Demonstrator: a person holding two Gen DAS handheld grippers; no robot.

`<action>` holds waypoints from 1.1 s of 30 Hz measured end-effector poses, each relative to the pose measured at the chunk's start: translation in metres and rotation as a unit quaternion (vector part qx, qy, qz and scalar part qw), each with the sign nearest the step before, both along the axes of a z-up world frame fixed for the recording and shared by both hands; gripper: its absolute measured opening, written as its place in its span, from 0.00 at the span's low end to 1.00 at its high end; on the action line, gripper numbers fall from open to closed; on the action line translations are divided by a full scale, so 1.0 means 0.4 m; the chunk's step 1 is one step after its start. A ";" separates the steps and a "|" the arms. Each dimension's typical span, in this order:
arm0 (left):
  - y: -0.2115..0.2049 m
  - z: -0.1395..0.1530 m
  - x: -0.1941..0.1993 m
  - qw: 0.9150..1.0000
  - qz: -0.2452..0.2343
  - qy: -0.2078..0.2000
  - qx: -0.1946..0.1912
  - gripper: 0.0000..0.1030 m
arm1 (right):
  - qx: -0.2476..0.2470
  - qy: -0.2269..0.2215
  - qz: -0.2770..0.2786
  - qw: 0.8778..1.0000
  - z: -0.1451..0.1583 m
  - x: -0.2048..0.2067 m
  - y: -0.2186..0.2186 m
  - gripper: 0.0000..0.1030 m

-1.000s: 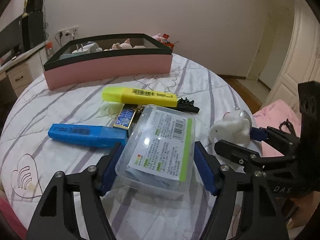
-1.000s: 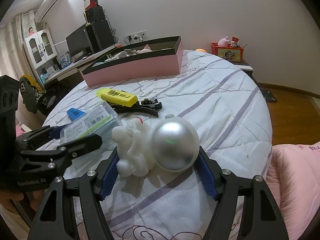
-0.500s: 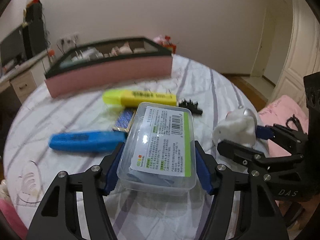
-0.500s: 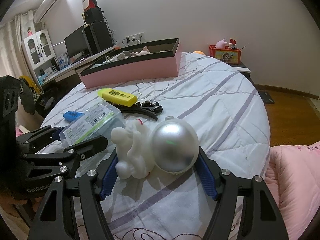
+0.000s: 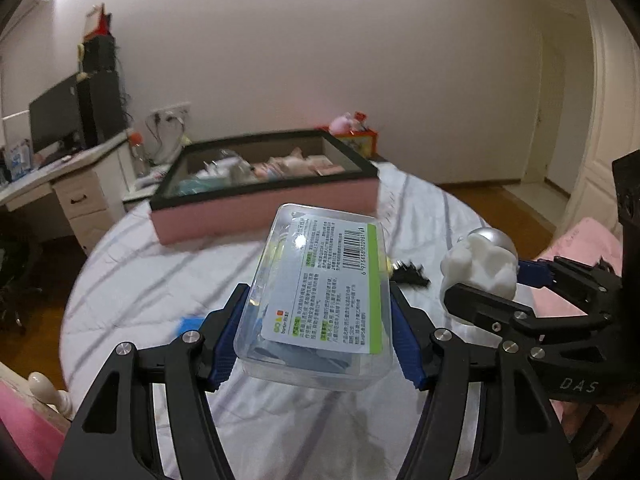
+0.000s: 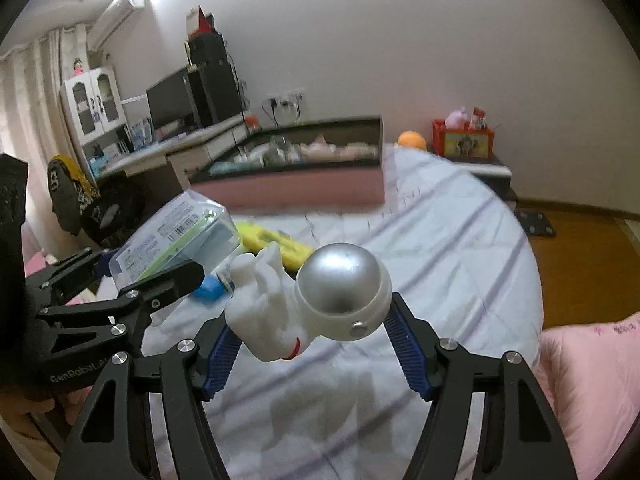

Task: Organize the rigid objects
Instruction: 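Lift the clear case and astronaut figure and carry both over the pink box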

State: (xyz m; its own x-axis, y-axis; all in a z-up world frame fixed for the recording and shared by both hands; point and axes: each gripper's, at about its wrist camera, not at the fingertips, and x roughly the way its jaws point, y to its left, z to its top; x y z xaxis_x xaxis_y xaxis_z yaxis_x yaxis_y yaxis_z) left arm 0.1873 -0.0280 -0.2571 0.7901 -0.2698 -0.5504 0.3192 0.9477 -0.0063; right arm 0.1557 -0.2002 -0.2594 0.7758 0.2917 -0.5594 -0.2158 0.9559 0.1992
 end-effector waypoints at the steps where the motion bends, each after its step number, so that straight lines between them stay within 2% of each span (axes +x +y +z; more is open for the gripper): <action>1: 0.007 0.008 0.002 1.000 0.002 -0.003 -0.003 0.64 | -0.001 -0.002 0.003 1.000 0.010 0.004 0.007 0.68; 8: 0.053 0.113 0.006 0.997 0.036 -0.065 -0.013 0.64 | -0.001 -0.062 0.010 0.998 0.127 0.018 0.044 0.68; 14: 0.085 0.233 0.021 0.988 0.074 -0.135 -0.010 0.64 | 0.001 -0.119 0.005 0.993 0.243 0.043 0.070 0.68; 19: 0.103 0.293 0.043 0.982 0.086 -0.165 -0.012 0.64 | 0.002 -0.147 0.006 0.989 0.303 0.071 0.089 0.68; 25: 0.103 0.327 0.076 0.979 0.089 -0.184 -0.004 0.64 | -0.002 -0.166 0.011 0.986 0.334 0.105 0.111 0.68; 33: 0.092 0.325 0.127 0.978 0.091 -0.187 0.007 0.65 | -0.007 -0.170 0.018 0.985 0.350 0.168 0.132 0.68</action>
